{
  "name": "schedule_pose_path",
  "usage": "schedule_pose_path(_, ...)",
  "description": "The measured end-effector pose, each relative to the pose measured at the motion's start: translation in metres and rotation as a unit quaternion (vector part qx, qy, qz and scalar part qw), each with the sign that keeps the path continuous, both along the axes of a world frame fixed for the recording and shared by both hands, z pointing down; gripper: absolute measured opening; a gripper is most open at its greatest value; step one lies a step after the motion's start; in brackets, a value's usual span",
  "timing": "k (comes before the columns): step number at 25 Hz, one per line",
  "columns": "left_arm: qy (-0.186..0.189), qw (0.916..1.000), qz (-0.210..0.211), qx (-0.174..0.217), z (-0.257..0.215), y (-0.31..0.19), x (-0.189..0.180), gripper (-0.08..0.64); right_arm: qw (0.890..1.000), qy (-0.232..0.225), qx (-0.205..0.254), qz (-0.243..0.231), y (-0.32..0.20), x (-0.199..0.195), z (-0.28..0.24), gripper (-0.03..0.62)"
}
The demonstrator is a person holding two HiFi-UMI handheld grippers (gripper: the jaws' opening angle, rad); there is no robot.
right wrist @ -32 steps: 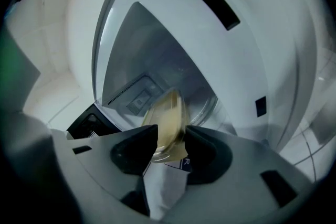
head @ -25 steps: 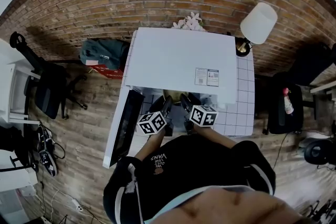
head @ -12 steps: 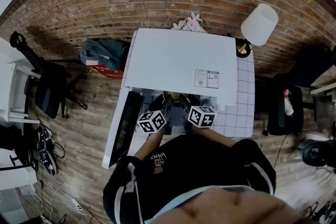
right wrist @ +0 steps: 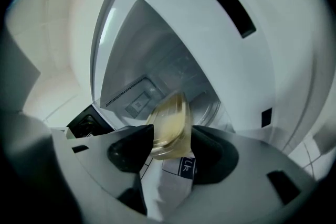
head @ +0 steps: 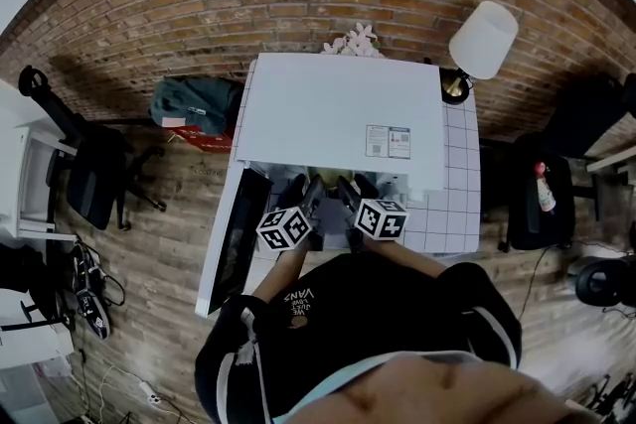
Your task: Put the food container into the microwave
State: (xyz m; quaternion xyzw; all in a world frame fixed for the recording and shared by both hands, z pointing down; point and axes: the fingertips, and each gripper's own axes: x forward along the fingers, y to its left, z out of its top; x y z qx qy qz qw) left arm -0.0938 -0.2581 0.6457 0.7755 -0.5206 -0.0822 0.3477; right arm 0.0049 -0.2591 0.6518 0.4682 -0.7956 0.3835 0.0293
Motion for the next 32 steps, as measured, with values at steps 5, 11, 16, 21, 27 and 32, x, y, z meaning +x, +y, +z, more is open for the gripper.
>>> schedule_pose_path(5, -0.010, 0.9999, 0.003, -0.002, 0.000, 0.013, -0.002, 0.212, 1.000, -0.003, 0.010, 0.004, 0.009, 0.002, -0.007, 0.199)
schedule_pose_path(11, -0.033, 0.9993, 0.018, -0.004, 0.004, 0.035, -0.002, 0.211, 1.000, 0.013, 0.010, 0.005, 0.024, 0.002, -0.004, 0.199)
schedule_pose_path(16, -0.040, 0.9986, 0.034, -0.009, 0.008, 0.049, 0.002, 0.209, 1.000, 0.027, 0.007, 0.003, 0.035, 0.001, -0.001, 0.198)
schedule_pose_path(21, -0.044, 0.9975, 0.053, -0.014, 0.012, 0.058, 0.010, 0.141, 0.999, 0.049, 0.003, -0.004, 0.042, 0.003, 0.006, 0.054)
schedule_pose_path(27, -0.056, 0.9956, 0.073, -0.017, 0.014, 0.057, 0.019, 0.031, 0.998, 0.063, -0.005, -0.010, 0.039, 0.000, 0.013, 0.008)
schedule_pose_path(32, -0.059, 0.9948, 0.082, -0.014, 0.011, 0.047, 0.025, 0.023, 0.997, 0.069, -0.005, -0.018, 0.032, -0.004, 0.014, 0.006)
